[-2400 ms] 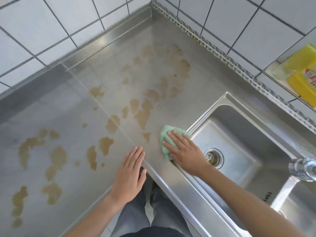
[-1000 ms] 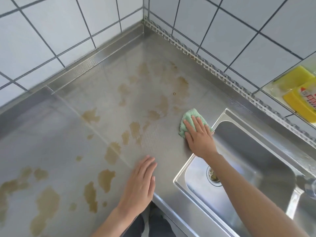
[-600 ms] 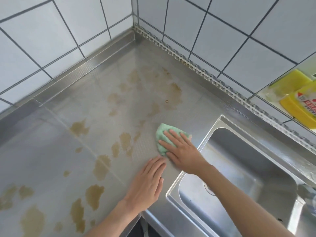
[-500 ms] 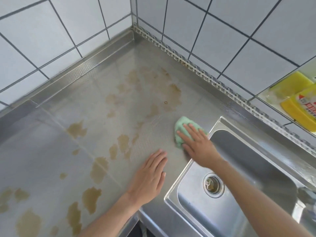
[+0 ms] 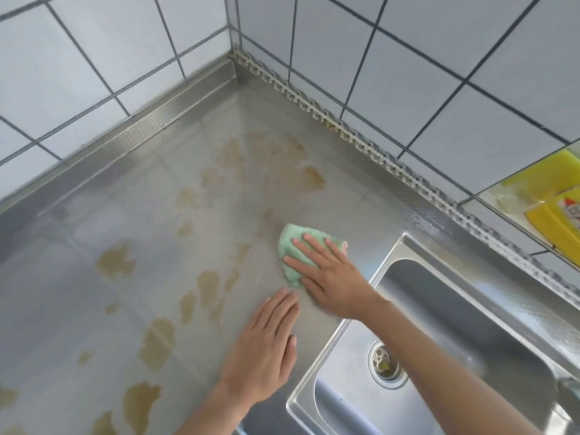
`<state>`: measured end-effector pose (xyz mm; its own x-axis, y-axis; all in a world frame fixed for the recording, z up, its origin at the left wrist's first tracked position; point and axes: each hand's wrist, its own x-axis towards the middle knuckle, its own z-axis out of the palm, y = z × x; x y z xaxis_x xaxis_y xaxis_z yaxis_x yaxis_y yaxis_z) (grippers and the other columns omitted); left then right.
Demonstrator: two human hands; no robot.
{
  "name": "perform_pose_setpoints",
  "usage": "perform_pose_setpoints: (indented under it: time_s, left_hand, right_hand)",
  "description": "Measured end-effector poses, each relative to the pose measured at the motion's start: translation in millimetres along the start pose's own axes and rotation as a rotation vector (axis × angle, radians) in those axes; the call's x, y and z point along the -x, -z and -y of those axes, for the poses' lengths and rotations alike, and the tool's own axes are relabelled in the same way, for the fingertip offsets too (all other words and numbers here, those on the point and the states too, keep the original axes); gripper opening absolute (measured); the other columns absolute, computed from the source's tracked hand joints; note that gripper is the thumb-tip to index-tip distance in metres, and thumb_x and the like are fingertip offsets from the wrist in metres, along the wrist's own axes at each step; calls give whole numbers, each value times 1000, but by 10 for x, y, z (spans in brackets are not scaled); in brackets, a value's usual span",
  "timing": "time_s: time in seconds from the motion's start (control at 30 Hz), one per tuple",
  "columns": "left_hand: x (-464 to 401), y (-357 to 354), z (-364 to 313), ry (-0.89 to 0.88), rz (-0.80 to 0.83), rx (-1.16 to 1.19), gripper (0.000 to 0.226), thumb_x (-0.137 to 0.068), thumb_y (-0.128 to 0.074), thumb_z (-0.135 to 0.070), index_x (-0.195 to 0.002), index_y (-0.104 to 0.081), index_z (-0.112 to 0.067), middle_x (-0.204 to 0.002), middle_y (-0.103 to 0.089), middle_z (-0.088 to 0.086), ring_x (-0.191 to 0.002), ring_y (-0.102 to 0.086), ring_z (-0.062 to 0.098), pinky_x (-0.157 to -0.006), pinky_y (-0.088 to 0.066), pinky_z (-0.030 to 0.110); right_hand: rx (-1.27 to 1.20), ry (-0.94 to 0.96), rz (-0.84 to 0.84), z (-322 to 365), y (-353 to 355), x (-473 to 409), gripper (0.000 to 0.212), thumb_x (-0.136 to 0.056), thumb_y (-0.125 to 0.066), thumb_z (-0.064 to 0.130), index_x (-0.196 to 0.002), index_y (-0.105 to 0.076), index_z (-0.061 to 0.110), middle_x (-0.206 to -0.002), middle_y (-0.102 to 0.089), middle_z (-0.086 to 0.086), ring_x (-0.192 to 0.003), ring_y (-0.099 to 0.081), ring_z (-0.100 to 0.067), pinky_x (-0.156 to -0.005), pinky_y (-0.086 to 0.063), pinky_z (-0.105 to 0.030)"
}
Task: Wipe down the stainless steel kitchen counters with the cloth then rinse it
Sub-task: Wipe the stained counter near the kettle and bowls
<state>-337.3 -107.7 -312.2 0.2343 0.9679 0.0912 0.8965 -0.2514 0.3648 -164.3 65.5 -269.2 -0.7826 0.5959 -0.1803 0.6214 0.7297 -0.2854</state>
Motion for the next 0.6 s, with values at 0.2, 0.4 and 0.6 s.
perform_pose_setpoints:
  time_s: [0.2, 0.4, 0.6]
  left_hand:
    - [1, 14, -3, 1, 8, -3, 54, -103, -47, -28, -152, -50, -6, -169, -35, 5, -163, -21, 22, -130, -23, 42]
    - [-9, -5, -5, 3, -4, 21, 54, -100, -52, -27, -151, -52, -7, -170, -36, 5, -162, -24, 23, -129, -26, 42]
    - [23, -58, 15, -4, -23, 47, 55, -100, -54, -26, -150, -53, -7, -171, -33, 3, -161, -27, 24, -128, -28, 42]
  right_hand:
    - [30, -264, 24, -914, 339, 76, 53, -108, -28, 44, -160, -22, 36, -171, -11, 1, -158, 1, -22, -127, -11, -54]
    - [-84, -715, -113, -714, 393, -1228, 55, -108, -21, 45, -161, -10, 35, -171, 6, -7, -156, 13, -32, -124, 6, -60]
    - [37, -188, -63, -73, 171, -1295, 53, -108, -27, 41, -161, -20, 35, -172, -7, -4, -158, 5, -28, -126, 3, -54]
